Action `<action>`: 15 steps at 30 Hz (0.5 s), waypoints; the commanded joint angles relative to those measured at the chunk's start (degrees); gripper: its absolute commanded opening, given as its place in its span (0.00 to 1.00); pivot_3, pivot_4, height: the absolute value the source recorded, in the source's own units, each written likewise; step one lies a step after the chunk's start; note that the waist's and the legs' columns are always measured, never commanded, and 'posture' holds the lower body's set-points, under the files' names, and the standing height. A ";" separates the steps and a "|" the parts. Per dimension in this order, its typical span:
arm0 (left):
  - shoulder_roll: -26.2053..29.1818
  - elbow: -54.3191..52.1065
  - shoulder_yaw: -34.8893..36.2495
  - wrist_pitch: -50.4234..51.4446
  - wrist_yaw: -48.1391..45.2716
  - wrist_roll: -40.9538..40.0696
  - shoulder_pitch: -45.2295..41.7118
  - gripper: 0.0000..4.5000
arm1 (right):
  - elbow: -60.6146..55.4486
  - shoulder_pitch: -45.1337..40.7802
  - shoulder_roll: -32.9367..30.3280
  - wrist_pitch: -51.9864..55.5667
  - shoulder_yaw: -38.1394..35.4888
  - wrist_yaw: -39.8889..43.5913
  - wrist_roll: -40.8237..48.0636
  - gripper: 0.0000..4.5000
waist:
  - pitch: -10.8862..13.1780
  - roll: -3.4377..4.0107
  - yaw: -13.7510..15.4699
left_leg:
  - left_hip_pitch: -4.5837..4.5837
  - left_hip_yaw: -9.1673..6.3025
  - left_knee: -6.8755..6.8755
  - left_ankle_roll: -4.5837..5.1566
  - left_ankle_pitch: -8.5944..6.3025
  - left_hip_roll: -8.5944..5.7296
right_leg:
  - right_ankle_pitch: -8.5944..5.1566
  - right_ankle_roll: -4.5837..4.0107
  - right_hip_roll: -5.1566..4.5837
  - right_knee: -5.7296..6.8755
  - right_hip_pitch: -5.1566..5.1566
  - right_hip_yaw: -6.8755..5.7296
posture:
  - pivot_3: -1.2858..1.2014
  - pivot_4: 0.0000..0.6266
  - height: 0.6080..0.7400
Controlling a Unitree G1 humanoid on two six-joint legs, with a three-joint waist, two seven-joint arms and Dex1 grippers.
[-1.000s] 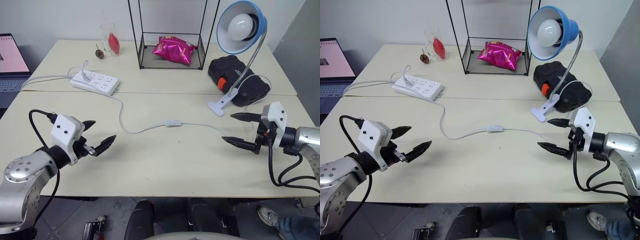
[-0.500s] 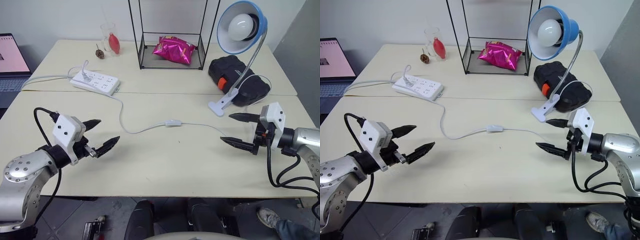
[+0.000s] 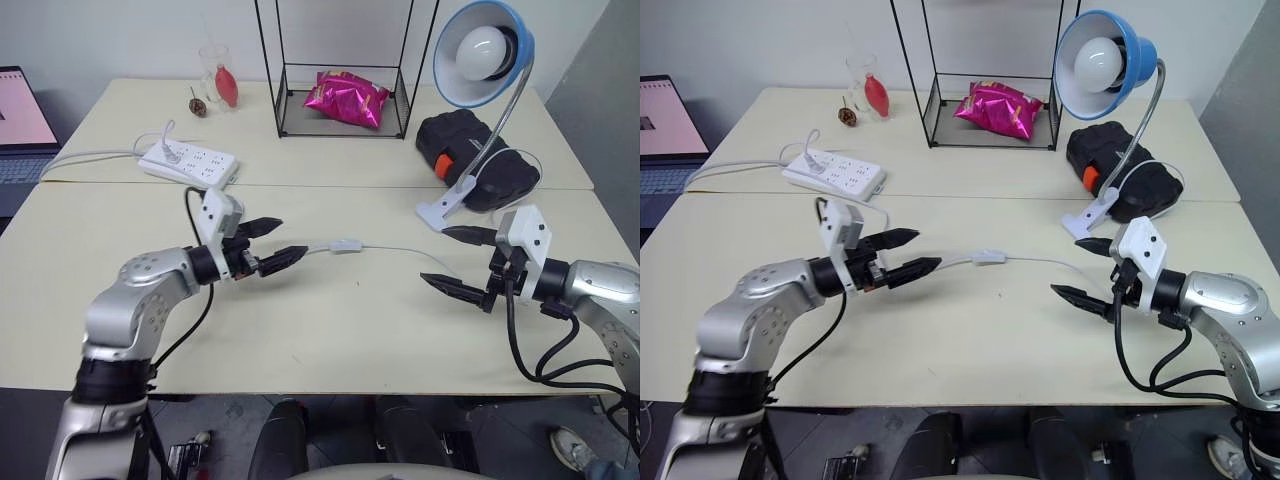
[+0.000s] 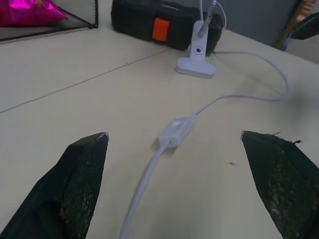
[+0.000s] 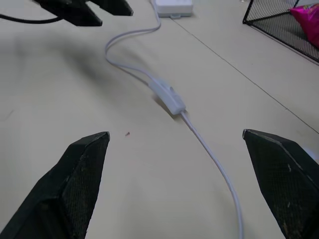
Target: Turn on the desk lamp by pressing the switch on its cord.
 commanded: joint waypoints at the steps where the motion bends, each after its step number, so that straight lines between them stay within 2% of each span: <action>1: -2.98 12.48 -4.72 -3.26 -4.81 3.80 -8.54 0.99 | -7.91 -2.18 1.68 4.86 0.51 -3.89 4.17 1.00 | 0.00 0.01 0.11 | -0.02 -0.08 0.00 0.00 0.00 -0.02 | 0.00 0.00 0.04 0.03 0.00 -0.05 | 0.52 0.24 1.00; 8: -8.53 34.25 -8.37 -6.84 -10.70 8.93 -20.86 0.99 | -12.07 0.60 1.24 7.71 -0.75 -6.54 5.38 1.00 | 0.00 -0.02 0.18 | -0.13 -0.21 0.02 0.00 0.00 -0.08 | -0.01 0.02 0.06 -0.03 0.01 -0.09 | 0.52 0.24 1.00; 15: -10.99 42.75 -11.10 -9.61 -16.42 13.58 -24.49 0.99 | -13.59 1.19 0.98 8.76 -1.41 -7.76 6.07 1.00 | 0.00 -0.02 0.00 | -0.11 -0.26 -0.03 0.00 0.00 -0.07 | -0.03 0.03 0.06 0.00 0.01 -0.10 | 0.52 0.24 1.00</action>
